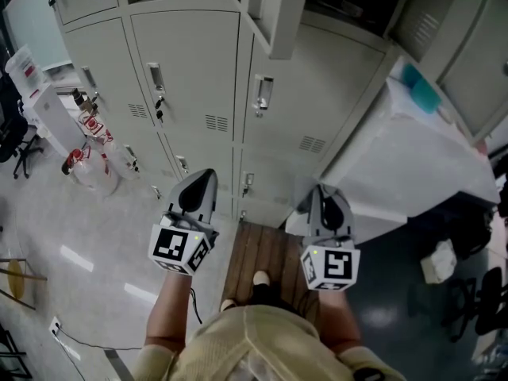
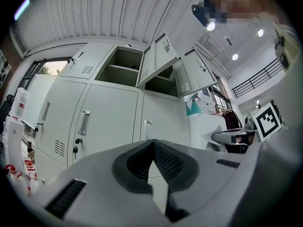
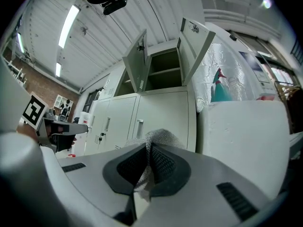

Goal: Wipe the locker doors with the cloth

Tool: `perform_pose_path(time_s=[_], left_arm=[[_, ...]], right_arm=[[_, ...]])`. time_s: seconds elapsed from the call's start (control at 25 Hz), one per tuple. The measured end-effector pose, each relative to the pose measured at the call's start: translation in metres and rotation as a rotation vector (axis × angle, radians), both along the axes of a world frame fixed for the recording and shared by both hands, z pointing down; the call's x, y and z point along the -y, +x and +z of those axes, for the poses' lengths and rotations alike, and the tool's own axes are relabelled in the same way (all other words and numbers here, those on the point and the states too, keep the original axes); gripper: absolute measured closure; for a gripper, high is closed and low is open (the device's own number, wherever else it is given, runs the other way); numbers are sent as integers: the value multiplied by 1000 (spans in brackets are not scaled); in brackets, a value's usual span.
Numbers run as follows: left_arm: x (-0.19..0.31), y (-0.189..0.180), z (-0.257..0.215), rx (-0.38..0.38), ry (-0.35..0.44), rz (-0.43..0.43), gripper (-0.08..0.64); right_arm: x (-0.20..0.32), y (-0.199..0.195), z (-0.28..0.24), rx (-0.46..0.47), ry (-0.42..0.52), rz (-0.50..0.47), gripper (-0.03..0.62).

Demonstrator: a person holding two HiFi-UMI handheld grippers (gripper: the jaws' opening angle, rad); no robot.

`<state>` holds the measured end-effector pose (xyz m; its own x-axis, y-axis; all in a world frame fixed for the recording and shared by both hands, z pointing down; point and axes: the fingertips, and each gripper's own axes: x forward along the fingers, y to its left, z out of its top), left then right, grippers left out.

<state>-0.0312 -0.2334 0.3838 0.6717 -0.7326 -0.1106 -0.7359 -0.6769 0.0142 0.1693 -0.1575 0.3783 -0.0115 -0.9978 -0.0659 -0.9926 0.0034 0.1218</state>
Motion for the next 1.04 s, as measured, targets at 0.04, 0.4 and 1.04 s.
perform_pose_path(time_s=[0.04, 0.4, 1.04], left_arm=[[0, 0, 0, 0, 0, 1, 563], [-2, -2, 4, -2, -6, -4, 563], [-9, 0, 9, 1, -21, -4, 563]], right_arm=[[-1, 0, 1, 2, -3, -1, 588], [-6, 2, 7, -18, -7, -4, 588], [-9, 8, 6, -45, 4, -8, 588]])
